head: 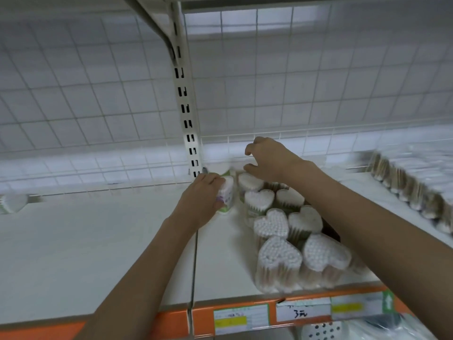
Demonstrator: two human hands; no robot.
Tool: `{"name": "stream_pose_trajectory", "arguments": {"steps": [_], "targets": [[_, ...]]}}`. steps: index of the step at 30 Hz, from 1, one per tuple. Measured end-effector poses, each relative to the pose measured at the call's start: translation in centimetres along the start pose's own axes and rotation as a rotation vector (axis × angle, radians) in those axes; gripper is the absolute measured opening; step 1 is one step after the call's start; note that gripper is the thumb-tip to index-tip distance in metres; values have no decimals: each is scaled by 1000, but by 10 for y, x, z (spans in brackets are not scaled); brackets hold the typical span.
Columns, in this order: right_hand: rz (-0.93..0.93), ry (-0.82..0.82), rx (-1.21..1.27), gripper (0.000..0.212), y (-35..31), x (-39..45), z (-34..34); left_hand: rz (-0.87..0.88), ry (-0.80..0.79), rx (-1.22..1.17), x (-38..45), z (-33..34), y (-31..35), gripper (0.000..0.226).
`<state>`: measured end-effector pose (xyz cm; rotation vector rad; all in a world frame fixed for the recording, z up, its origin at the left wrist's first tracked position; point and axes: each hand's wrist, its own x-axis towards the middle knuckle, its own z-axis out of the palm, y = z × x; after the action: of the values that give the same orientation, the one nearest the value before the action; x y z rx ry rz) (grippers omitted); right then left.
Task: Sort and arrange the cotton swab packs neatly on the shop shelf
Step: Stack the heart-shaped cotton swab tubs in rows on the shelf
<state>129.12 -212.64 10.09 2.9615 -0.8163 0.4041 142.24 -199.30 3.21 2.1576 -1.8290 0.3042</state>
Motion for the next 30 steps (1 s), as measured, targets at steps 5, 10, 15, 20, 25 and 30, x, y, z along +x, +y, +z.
{"name": "stream_pose_trajectory", "arguments": {"steps": [5, 10, 15, 20, 25, 30], "targets": [[-42, 29, 24, 37, -10, -7, -6, -34, -7, -69, 4, -2, 0, 55], [-82, 17, 34, 35, -32, -5, -5, -57, -22, -15, -5, -11, -12, 65], [-134, -7, -4, 35, -65, 2, -2, -136, -49, 119, -29, -29, -50, 62], [-190, -22, -3, 32, -116, 16, 8, -241, -87, 193, -69, -51, -104, 48], [-227, -19, 3, 35, -189, 38, 37, -351, -52, 173, -128, -73, -163, 35], [-256, 11, 134, 34, -274, 61, 81, -540, 84, 98, -199, -97, -227, 24]]}}
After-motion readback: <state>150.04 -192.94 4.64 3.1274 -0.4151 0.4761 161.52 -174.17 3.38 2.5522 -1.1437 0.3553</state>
